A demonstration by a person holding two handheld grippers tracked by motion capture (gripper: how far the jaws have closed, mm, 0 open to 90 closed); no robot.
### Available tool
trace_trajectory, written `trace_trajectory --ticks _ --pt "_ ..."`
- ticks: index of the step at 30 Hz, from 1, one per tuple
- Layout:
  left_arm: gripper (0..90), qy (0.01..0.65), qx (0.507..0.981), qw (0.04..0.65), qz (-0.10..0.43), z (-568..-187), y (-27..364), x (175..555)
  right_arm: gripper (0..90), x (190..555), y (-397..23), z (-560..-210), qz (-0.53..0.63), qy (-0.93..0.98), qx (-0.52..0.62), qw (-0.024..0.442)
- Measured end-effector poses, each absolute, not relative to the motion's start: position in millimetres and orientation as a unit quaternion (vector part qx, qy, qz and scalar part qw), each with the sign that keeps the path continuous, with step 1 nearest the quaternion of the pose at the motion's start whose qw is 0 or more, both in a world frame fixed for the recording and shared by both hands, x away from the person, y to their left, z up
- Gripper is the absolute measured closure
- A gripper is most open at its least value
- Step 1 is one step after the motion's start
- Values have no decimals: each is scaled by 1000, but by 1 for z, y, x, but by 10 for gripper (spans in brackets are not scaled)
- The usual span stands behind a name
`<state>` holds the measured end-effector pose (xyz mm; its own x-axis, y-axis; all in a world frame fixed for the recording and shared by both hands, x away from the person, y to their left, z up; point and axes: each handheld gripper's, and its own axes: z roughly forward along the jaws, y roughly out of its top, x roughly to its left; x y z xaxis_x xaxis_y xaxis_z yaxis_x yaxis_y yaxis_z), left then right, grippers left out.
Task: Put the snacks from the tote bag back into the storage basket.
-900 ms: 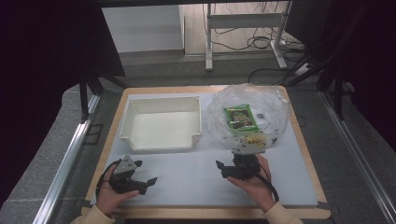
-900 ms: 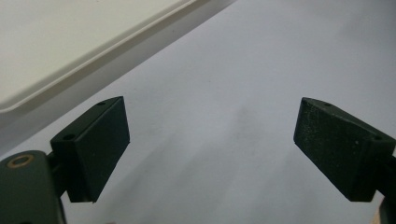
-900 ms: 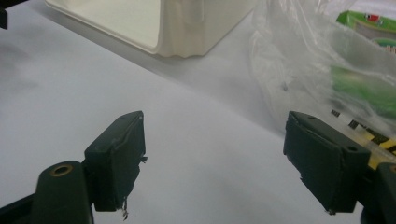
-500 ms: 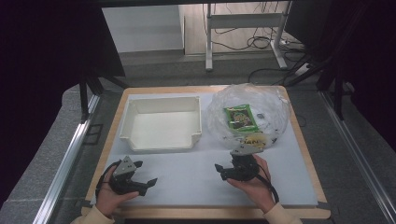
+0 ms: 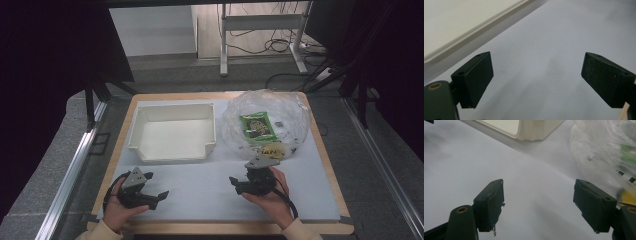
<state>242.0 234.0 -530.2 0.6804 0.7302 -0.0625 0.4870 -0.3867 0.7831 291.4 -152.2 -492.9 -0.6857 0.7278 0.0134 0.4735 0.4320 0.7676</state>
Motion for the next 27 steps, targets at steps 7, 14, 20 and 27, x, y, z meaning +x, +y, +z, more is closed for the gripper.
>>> trace_trajectory --ticks 7,14,20,27 --pt "105 371 823 405 145 -531 234 244 284 294 -153 -493 403 829 371 113" --pt "105 371 823 404 148 -531 234 243 302 293 -152 -483 403 831 360 135" --pt "104 372 823 404 145 -531 234 243 309 293 -149 -475 404 831 356 141" --pt "104 371 824 403 144 -532 233 243 341 299 -149 -469 405 830 357 137"
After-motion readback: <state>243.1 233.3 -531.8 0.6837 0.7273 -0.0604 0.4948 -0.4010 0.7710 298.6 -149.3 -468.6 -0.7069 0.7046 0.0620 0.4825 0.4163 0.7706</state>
